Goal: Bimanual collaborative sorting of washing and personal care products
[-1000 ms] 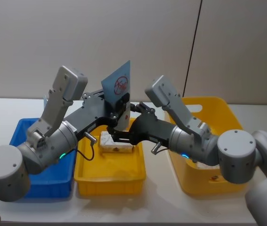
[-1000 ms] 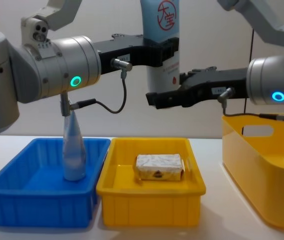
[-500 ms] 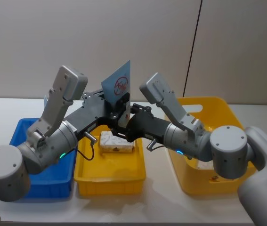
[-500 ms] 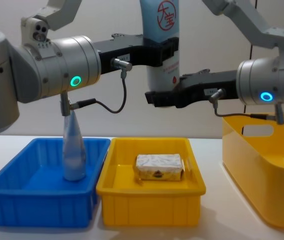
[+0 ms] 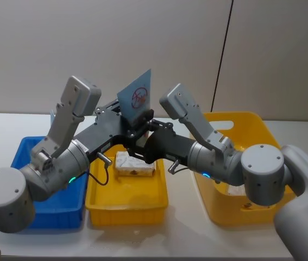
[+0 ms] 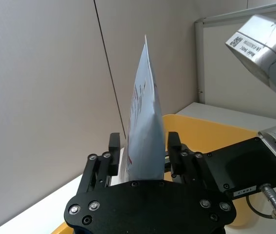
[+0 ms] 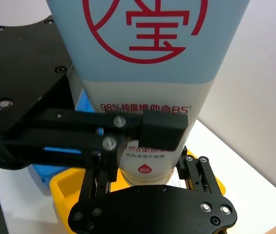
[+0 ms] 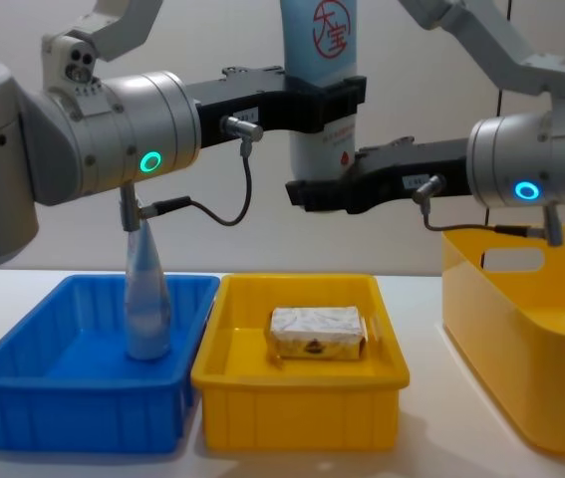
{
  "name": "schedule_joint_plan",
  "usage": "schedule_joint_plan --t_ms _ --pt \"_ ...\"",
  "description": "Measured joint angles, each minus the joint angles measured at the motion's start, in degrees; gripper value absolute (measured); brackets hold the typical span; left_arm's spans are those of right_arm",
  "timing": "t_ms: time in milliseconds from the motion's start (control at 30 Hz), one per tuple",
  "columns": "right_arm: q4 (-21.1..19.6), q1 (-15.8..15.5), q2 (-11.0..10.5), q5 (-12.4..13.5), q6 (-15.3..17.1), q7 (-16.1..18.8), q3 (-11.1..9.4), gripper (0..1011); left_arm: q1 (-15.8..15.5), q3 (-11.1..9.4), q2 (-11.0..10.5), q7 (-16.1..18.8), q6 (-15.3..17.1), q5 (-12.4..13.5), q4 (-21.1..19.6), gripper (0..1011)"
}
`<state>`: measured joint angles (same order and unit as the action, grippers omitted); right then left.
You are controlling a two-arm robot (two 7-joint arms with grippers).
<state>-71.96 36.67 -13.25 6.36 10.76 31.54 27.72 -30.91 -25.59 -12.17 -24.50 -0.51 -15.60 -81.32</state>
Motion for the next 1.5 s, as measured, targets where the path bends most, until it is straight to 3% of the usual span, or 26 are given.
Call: schedule_joint_plan --t_ms 300,533,1000,1500 --pt "-0.93 -0.47 -0.13 1.3 0.87 -0.78 -0.6 638 0.0 0.0 0.01 -0.01 0.0 0.0 0.01 827" --pt "-1.58 -1.04 0.05 2.61 3.14 -2.61 -1.97 638 0.0 0.0 0.0 -0.01 0.01 0.0 0.01 999" --pt "-2.26 -2.54 1.12 4.59 10.04 -9.81 -5.84 638 0.0 0.0 0.01 -0.01 0.01 0.0 0.01 1001" --pt "-2.76 -4.28 2.61 4.41 16.31 -19.15 -10.4 637 0.0 0.0 0.0 -0.01 0.01 0.0 0.01 1001"
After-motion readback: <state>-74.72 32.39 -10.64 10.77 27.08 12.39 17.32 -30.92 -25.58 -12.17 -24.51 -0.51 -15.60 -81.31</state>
